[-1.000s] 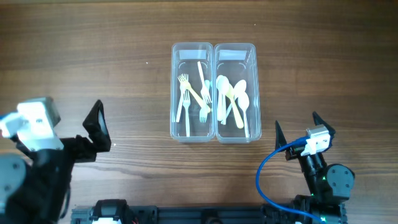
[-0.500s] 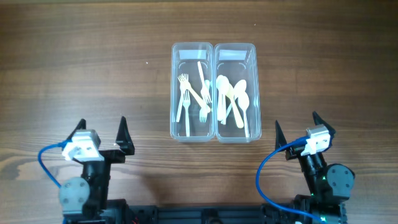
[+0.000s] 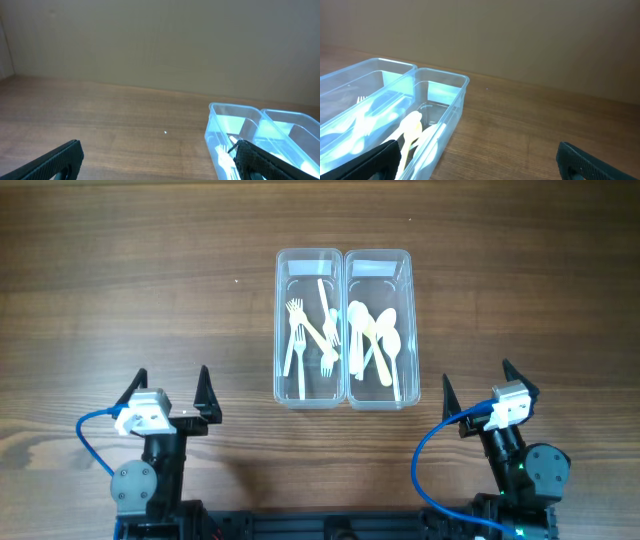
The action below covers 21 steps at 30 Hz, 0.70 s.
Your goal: Pack container
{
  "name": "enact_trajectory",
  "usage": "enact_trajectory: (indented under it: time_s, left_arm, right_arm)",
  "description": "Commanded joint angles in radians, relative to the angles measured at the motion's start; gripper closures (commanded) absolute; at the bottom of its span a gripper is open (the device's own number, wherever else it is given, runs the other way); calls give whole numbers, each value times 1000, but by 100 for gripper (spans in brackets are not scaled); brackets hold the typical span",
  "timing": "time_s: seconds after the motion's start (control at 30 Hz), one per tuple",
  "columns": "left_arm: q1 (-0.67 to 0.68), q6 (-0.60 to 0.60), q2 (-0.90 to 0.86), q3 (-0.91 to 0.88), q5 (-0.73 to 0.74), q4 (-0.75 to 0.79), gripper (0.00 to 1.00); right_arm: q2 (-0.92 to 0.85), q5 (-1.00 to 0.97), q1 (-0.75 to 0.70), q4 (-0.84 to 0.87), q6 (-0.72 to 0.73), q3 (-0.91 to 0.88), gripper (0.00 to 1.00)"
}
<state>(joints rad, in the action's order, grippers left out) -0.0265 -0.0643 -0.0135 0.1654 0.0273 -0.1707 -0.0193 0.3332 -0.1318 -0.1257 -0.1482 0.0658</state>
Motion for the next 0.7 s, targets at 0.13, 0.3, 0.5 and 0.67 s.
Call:
enact_trajectory:
  time_s: [0.13,0.3,0.5,0.67]
  left_arm:
    - [-5,5,10,-85,5,89,0]
    - [-5,5,11,-132,5,93,0]
    - [-5,5,11,-160,4,97,0]
    - [-5,5,7,-160,5,97,0]
  right_arm:
    - [9,8,3,6,-7,-3,0]
    - [9,8,3,6,-7,-3,0]
    - [9,8,3,6,-7,-3,0]
    - [9,8,3,6,-7,-3,0]
